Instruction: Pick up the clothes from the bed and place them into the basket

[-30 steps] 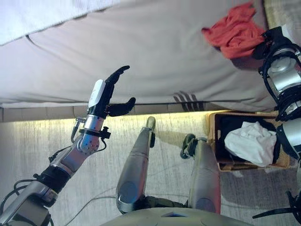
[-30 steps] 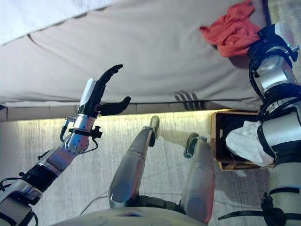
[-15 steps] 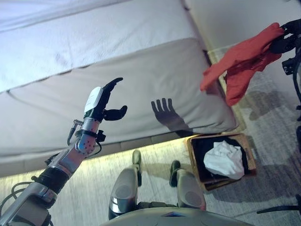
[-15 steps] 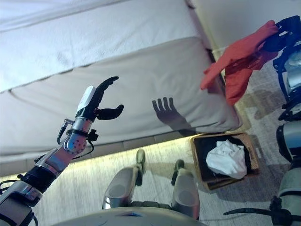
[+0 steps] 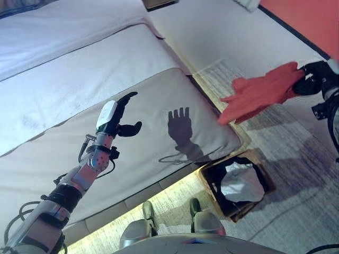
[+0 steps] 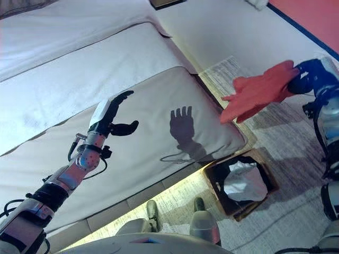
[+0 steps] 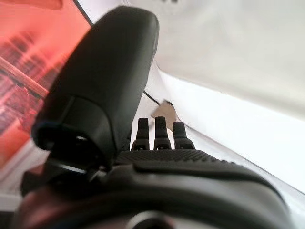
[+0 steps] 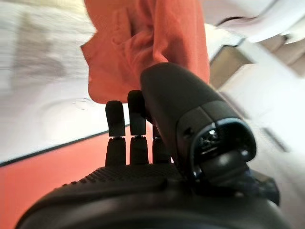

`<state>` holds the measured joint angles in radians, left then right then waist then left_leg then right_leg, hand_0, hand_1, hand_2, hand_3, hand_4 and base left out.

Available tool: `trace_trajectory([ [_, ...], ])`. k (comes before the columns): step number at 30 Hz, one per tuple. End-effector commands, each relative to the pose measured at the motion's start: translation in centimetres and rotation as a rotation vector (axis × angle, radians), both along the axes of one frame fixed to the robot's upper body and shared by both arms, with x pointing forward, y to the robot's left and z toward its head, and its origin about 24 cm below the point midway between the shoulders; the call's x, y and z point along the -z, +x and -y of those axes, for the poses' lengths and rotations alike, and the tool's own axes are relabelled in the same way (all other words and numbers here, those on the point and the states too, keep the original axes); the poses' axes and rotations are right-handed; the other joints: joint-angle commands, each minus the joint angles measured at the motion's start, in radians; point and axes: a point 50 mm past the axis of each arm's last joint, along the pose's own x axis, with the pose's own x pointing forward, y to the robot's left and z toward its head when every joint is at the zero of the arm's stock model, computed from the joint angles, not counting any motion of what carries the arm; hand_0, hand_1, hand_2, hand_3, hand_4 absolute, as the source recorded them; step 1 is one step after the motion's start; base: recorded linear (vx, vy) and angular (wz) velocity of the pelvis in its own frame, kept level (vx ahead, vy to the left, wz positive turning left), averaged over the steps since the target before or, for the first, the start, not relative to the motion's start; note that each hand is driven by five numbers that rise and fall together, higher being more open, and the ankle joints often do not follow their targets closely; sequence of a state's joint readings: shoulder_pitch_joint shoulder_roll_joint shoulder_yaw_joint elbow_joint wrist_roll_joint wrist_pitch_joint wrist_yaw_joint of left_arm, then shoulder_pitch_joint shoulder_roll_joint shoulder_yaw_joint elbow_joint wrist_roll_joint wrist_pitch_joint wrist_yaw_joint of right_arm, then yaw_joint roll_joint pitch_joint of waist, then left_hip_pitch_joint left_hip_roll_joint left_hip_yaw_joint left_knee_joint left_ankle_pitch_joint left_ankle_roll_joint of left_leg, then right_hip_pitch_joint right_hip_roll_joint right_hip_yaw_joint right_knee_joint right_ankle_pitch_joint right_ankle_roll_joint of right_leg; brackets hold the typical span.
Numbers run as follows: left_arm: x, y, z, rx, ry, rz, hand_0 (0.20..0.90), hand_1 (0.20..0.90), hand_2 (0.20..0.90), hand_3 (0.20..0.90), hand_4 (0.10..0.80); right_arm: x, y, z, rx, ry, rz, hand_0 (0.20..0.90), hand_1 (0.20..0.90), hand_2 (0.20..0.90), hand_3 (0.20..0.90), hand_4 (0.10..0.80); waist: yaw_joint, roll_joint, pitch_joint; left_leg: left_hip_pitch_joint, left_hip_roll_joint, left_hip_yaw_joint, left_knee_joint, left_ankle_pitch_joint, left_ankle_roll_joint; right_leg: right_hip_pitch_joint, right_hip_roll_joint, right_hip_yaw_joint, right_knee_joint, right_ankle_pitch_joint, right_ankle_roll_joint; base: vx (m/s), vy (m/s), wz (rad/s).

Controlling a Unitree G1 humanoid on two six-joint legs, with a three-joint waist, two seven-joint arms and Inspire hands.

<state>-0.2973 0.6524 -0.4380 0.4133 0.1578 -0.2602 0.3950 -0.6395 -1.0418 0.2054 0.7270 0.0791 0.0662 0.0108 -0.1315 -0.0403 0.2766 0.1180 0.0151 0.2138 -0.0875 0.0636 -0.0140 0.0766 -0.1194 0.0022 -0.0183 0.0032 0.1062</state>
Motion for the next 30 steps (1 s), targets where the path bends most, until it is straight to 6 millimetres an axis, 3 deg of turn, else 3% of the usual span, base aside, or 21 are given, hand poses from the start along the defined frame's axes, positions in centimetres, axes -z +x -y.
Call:
trace_trajectory([
  [1,-1.2,1.0,1.4,0.047,-0.030,0.096,0.900,0.900,0.900,0.900,0.800,-2.1,-0.7,0.0,-0.014,-0.024,0.145,0.300,0.300,0.300,0.200,0.100,-0.036,-0.010,-0.186,-0.005,0.046,0.030,0.056,-0.160,0.002,-0.105,0.072,0.064,0.028,0.027,0.003,-0.030,0.042,-0.48],
  [4,-1.5,1.5,1.8,0.052,-0.039,0.102,0.900,0.900,0.900,0.900,0.800,0.1,-1.0,-0.1,-0.018,0.000,0.083,0.300,0.300,0.300,0.200,0.100,-0.060,-0.015,-0.185,0.002,0.047,0.063,0.069,-0.176,0.009,-0.116,0.082,0.092,0.026,0.035,0.006,-0.009,0.033,-0.38],
  [14,-1.7,1.9,3.1,0.086,-0.050,0.108,0.900,0.900,0.900,0.900,0.800,4.4,-1.7,0.1,0.013,0.071,-0.023,0.300,0.300,0.300,0.200,0.100,-0.099,-0.012,-0.179,0.009,0.053,0.113,0.124,-0.219,0.019,-0.131,0.092,0.129,0.038,0.038,0.007,-0.004,-0.003,-0.16],
  [30,-1.3,1.9,3.6,0.089,-0.064,0.099,0.900,0.900,0.900,0.900,0.800,11.4,-3.8,-0.1,0.072,0.199,-0.154,0.300,0.300,0.300,0.200,0.100,-0.101,0.017,-0.167,0.006,0.043,0.116,0.113,-0.215,0.021,-0.144,0.086,0.124,0.035,0.045,0.016,0.001,-0.002,-0.01],
])
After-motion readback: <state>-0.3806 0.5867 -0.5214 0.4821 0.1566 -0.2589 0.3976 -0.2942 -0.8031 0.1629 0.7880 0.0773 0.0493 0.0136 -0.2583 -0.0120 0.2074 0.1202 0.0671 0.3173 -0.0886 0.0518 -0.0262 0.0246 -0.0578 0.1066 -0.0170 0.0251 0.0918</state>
